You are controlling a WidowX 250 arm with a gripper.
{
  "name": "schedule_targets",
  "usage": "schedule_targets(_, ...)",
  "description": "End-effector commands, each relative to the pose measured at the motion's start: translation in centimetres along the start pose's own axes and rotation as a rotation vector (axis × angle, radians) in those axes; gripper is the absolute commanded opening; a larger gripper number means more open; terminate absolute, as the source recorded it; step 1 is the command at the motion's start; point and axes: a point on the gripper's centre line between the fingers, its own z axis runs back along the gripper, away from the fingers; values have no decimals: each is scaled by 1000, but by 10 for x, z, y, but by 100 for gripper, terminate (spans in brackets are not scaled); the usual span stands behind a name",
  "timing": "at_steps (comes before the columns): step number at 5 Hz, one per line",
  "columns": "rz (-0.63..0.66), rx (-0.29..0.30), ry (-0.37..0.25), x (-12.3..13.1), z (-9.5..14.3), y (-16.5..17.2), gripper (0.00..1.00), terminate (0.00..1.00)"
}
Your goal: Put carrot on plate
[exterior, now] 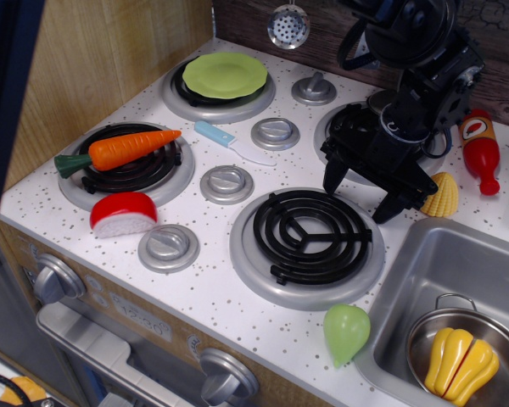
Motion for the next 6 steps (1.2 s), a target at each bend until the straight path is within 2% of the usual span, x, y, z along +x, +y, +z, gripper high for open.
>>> schedule_targets(1,12,101,-2,-9,44,71,100,0)
schedule_targets(3,-81,210,28,-51,53,150,100,0)
schedule_targets(4,-110,239,9,-69,43,187,100,0)
schedule_targets(5,-154,213,-17,-75,25,214,100,0)
schedule_targets(6,-193,170,-33,-82,9,223,100,0)
